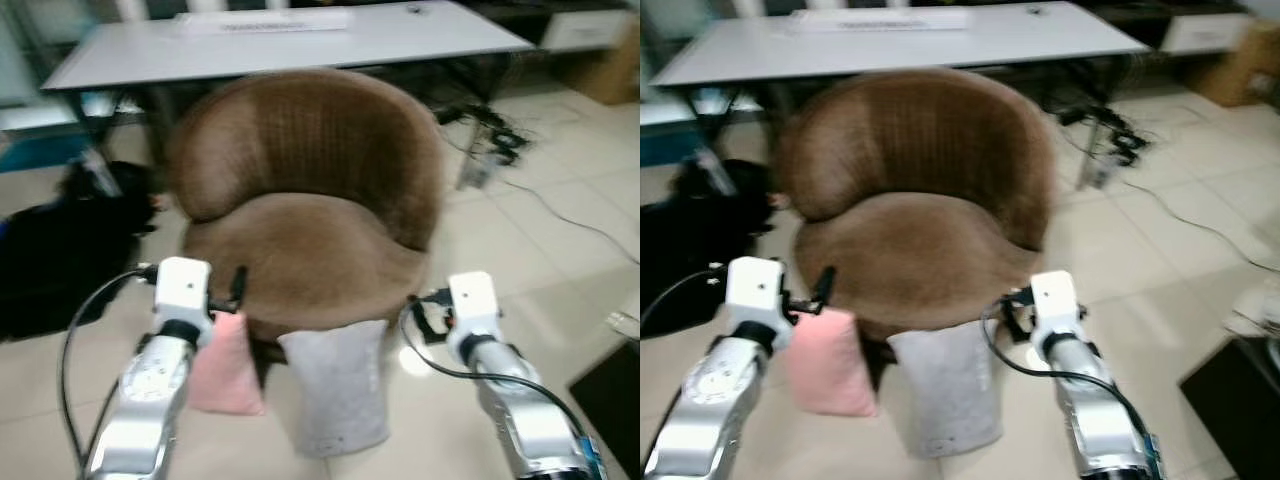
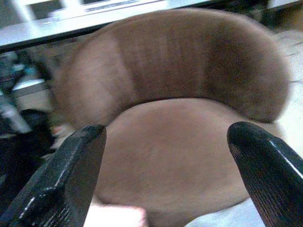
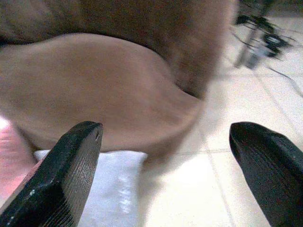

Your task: Move the pillow to the sofa from floor

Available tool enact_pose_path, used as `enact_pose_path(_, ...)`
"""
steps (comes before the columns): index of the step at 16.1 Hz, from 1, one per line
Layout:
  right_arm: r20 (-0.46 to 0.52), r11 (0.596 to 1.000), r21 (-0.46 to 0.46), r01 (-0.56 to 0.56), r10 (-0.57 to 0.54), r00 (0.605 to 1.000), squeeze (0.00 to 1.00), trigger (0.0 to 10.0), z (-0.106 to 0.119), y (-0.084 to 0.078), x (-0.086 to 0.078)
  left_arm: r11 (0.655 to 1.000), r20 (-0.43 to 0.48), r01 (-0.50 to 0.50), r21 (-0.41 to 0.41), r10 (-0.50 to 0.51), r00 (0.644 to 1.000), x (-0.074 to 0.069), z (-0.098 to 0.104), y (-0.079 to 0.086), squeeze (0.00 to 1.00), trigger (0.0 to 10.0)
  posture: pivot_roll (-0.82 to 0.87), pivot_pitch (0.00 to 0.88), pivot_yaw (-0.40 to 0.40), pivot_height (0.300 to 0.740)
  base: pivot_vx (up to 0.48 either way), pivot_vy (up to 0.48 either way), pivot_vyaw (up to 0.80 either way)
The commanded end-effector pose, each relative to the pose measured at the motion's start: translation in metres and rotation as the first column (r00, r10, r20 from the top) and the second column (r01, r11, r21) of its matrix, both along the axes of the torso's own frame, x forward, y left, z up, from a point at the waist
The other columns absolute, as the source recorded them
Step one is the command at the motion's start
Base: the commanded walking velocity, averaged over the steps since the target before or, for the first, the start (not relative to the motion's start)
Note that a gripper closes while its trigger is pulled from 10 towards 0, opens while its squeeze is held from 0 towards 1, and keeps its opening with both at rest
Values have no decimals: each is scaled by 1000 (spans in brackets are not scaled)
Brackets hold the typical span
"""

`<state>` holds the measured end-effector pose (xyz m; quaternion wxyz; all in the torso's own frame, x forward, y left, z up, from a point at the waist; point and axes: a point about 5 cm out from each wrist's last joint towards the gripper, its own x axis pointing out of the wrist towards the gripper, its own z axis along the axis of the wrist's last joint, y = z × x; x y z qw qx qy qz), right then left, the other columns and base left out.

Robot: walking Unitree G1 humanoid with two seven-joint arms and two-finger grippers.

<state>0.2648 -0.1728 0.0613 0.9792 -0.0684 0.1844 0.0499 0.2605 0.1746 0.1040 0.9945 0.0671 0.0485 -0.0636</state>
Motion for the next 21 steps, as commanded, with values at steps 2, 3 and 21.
enact_pose_path(2, -1, 1000, 6, -9, 9, 1000, 0, 10000, -2, 4, 2, 1000, -2, -17, 10, 17, 1000, -2, 1, 7, 0, 10000, 58, 0, 29, 740, 270, 0, 0)
enact_pose_path(3, -1, 1000, 6, -8, 8, 1000, 0, 10000, -2, 4, 2, 1000, -2, -17, 9, 17, 1000, -2, 1, 7, 0, 10000, 58, 0, 29, 740, 274, 0, 0)
enact_pose_path(21, 14, 1000, -1, -24, 24, 1000, 0, 10000, 7, 9, 1, 1000, -4, -20, -2, 20, 1000, -2, 0, 6, 0, 10000, 57, 0, 24, 740, 263, 0, 0)
